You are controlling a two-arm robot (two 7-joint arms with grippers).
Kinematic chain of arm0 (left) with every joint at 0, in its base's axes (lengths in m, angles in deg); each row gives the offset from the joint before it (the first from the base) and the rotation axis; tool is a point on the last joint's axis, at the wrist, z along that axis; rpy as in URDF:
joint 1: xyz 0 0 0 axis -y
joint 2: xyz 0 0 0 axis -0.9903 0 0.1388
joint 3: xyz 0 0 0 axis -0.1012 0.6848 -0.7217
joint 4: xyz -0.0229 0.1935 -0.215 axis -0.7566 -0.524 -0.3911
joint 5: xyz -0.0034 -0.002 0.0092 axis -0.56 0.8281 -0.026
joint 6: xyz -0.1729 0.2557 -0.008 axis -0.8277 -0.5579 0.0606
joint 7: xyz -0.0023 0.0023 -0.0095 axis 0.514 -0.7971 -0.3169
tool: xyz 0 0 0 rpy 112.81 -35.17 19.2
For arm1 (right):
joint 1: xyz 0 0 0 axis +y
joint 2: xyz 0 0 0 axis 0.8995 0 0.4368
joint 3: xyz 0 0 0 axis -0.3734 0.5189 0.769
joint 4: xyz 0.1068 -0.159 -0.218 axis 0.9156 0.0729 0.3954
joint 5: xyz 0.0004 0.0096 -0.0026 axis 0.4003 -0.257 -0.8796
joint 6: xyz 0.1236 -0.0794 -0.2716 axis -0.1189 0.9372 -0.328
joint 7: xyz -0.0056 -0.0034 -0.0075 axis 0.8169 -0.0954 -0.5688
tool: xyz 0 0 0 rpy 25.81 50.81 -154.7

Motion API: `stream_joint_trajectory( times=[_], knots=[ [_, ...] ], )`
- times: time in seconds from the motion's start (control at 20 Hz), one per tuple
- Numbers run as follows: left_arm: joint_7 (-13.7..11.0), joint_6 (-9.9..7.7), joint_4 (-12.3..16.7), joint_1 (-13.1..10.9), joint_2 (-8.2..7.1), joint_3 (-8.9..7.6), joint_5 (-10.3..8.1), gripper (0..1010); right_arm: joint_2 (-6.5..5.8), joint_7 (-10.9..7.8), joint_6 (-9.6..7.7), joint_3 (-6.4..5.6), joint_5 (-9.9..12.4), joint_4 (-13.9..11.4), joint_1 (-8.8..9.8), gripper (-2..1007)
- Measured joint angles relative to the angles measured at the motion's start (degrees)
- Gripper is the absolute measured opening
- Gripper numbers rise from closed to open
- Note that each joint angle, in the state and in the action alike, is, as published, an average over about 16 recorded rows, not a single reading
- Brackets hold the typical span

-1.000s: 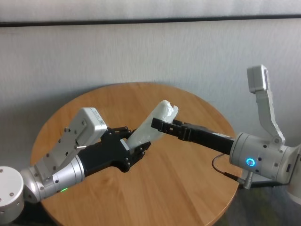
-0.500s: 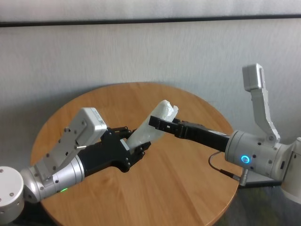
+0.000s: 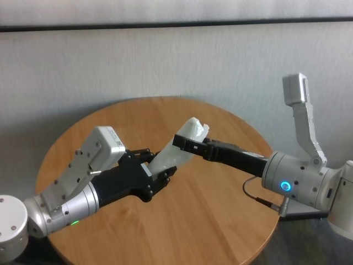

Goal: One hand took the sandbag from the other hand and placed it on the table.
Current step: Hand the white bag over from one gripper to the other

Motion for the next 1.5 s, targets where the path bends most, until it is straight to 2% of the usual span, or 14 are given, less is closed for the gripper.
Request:
stream_joint_trajectory(
  times=[0.35,0.6,0.85,1.25,1.5],
  knots=[
    [0.0,0.00,0.0,0.0,0.00,0.00,0.00,374,-0.34,0.25,0.90,0.38,-0.3,-0.3,-0.04,997],
    [0.0,0.00,0.0,0.0,0.00,0.00,0.00,374,-0.38,0.25,1.03,0.39,-0.4,-0.4,0.00,957],
    [0.0,0.00,0.0,0.0,0.00,0.00,0.00,374,-0.36,0.19,0.90,0.31,-0.4,-0.4,0.03,869],
    [0.0,0.00,0.0,0.0,0.00,0.00,0.00,374,-0.33,0.13,0.79,0.20,-0.3,-0.3,0.07,671],
    [0.0,0.00,0.0,0.0,0.00,0.00,0.00,374,-0.31,0.10,0.76,0.17,-0.3,-0.3,0.09,595]
  ],
)
